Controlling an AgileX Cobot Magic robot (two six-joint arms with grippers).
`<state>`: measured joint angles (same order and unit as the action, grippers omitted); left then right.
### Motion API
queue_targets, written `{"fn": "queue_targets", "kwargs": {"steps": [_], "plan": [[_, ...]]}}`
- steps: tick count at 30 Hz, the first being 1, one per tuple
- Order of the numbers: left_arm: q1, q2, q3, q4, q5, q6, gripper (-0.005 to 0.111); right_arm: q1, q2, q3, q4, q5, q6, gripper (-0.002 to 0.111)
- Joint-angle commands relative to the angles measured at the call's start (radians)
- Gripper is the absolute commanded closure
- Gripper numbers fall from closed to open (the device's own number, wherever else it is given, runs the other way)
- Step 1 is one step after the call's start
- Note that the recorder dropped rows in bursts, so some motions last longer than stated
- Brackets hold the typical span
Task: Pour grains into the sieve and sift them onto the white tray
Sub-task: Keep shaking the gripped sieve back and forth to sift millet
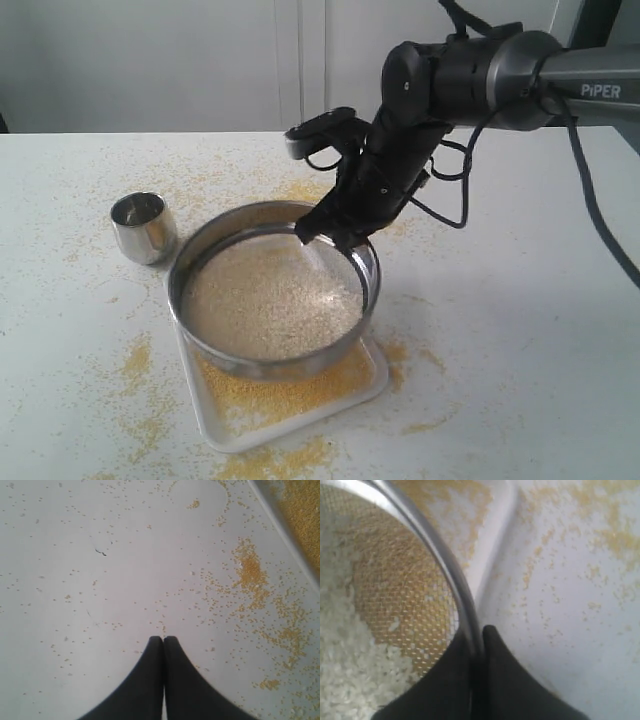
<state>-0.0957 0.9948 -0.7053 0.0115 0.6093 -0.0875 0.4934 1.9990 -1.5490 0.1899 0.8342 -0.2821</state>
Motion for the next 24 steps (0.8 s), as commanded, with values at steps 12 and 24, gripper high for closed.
{"fn": "queue_targets", "kwargs": {"steps": [12,24], "plan": [[0.004,-0.009,0.005,-0.003,0.006,-0.003,0.106,0.005,-0.014,-0.020,0.025,-0.021,-0.139,0.108],[0.004,-0.009,0.005,-0.003,0.006,-0.003,0.106,-0.024,-0.006,-0.021,0.106,-0.118,0.258,0.108]]}}
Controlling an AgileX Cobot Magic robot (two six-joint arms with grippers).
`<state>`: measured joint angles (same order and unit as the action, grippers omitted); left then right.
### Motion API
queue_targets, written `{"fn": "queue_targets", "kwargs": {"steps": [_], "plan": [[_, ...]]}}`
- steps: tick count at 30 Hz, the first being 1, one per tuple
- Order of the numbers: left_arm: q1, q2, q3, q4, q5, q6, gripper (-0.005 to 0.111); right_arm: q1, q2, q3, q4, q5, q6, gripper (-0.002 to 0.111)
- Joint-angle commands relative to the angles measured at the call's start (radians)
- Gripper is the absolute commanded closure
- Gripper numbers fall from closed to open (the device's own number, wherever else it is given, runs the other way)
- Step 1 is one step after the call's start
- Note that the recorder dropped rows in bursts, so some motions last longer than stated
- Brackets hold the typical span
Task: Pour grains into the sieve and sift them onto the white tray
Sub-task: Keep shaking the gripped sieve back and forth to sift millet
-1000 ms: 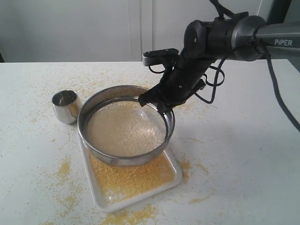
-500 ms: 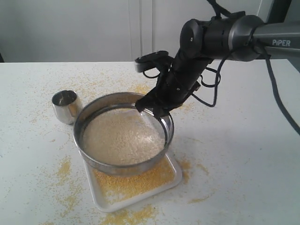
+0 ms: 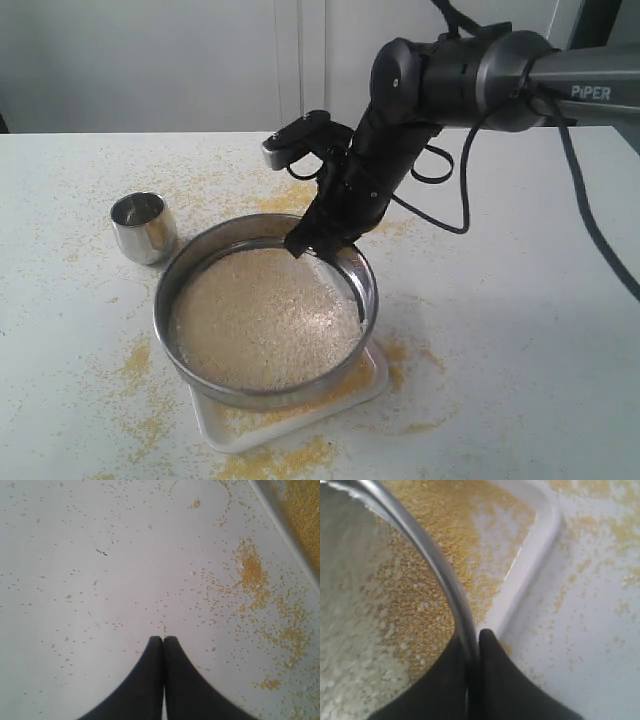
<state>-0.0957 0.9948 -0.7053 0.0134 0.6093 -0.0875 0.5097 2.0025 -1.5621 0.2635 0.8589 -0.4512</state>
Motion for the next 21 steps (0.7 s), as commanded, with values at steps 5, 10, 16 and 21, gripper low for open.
{"fn": "queue_targets", "kwargs": {"steps": [5,10,16,21], "plan": [[0.004,-0.009,0.005,-0.005,0.006,-0.003,0.106,-0.027,-0.017,-0.019,0.106,-0.009,-0.197,0.108],[0.004,-0.009,0.005,-0.005,0.006,-0.003,0.106,-0.052,-0.002,-0.019,0.106,-0.061,0.217,0.108],[0.004,-0.009,0.005,-0.005,0.006,-0.003,0.106,-0.052,-0.004,-0.019,-0.068,-0.057,0.385,0.108],[0.004,-0.009,0.005,-0.005,0.006,-0.003,0.106,-0.016,-0.010,-0.022,0.056,0.049,-0.152,0.108]]}}
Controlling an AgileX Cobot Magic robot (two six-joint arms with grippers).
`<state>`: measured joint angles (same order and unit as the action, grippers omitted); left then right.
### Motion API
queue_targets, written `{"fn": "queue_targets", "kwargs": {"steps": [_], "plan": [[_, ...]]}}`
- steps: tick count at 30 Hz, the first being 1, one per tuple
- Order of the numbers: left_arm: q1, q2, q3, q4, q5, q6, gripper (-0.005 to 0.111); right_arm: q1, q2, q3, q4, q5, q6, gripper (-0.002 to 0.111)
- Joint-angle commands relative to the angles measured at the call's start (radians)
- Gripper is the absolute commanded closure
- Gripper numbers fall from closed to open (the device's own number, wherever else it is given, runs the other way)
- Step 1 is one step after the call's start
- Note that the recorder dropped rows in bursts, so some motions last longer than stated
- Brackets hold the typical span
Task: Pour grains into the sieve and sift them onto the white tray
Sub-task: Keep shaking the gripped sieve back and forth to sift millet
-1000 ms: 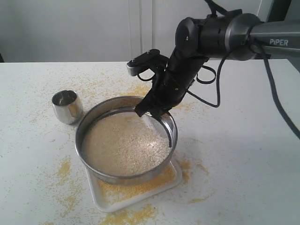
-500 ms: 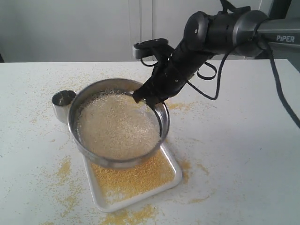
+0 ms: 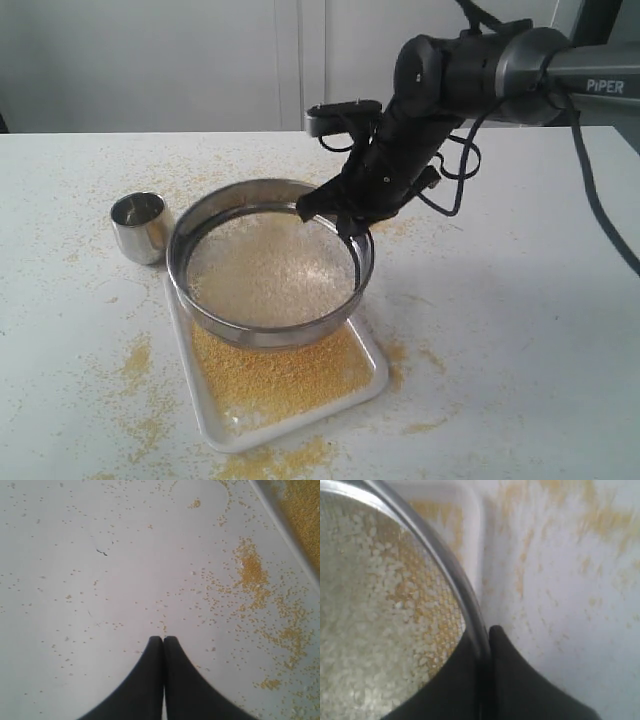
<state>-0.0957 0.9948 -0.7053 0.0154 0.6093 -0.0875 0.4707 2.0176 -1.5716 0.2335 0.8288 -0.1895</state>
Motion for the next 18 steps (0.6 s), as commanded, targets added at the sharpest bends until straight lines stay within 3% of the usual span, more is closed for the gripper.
{"fn": "queue_targets", "kwargs": {"steps": [1,3,4,5,8,9,12,13,16,17,18], "plan": [[0.004,-0.009,0.005,-0.007,0.006,-0.003,0.106,0.023,-0.027,-0.012,0.038,0.067,-0.389,0.108],[0.004,-0.009,0.005,-0.007,0.006,-0.003,0.106,0.003,-0.028,-0.012,-0.121,-0.041,0.145,0.108],[0.004,-0.009,0.005,-0.007,0.006,-0.003,0.106,0.002,-0.028,-0.012,-0.136,-0.048,0.278,0.108],[0.004,-0.009,0.005,-0.007,0.006,-0.003,0.106,0.008,-0.026,-0.012,-0.113,-0.037,0.202,0.108],[0.004,-0.009,0.005,-0.007,0.006,-0.003,0.106,0.051,-0.024,-0.012,-0.023,0.101,-0.298,0.108],[0.004,-0.009,0.005,-0.007,0.006,-0.003,0.106,0.055,-0.026,-0.012,-0.071,0.103,-0.318,0.108],[0.004,-0.009,0.005,-0.007,0.006,-0.003,0.106,0.035,-0.026,-0.012,-0.198,-0.006,0.275,0.108],[0.004,-0.009,0.005,-0.007,0.006,-0.003,0.106,0.035,-0.026,-0.012,-0.135,-0.009,0.231,0.108],[0.004,-0.009,0.005,-0.007,0.006,-0.003,0.106,0.068,-0.024,-0.012,0.060,0.082,-0.314,0.108],[0.004,-0.009,0.005,-0.007,0.006,-0.003,0.106,0.068,-0.027,-0.012,0.018,0.074,-0.296,0.108],[0.004,-0.009,0.005,-0.007,0.006,-0.003,0.106,0.063,-0.028,-0.012,-0.077,0.018,-0.153,0.108]]}}
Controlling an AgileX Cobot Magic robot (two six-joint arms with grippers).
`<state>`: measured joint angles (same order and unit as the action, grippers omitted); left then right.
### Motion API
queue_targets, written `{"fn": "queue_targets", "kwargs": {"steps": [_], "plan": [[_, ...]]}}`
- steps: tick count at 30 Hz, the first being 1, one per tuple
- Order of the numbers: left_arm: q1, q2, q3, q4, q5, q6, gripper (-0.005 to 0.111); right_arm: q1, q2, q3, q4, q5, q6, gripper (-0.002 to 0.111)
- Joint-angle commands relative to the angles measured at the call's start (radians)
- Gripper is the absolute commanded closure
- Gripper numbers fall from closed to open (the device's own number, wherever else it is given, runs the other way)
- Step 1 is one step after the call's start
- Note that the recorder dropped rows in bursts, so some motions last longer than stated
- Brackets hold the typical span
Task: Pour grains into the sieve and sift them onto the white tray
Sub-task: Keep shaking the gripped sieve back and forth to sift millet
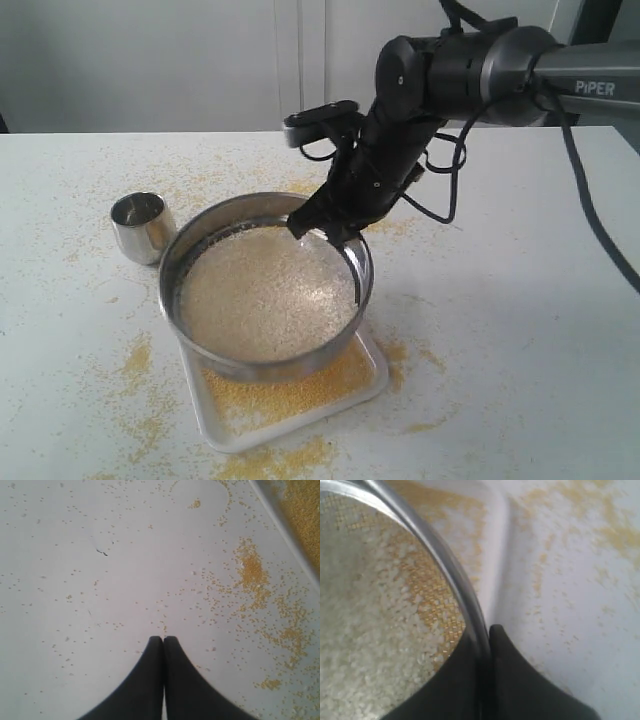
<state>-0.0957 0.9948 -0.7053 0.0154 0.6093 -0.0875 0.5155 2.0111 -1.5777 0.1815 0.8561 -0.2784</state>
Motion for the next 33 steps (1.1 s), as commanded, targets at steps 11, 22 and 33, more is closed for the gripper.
{"fn": "queue_targets", "kwargs": {"steps": [11,22,33], "plan": [[0.004,-0.009,0.005,-0.007,0.006,-0.003,0.106,0.029,-0.017,-0.006,0.133,0.060,-0.290,0.108],[0.004,-0.009,0.005,-0.007,0.006,-0.003,0.106,-0.014,-0.018,-0.006,0.278,0.156,-0.427,0.108],[0.004,-0.009,0.005,-0.007,0.006,-0.003,0.106,-0.011,-0.031,-0.004,-0.068,-0.070,0.345,0.108]]}}
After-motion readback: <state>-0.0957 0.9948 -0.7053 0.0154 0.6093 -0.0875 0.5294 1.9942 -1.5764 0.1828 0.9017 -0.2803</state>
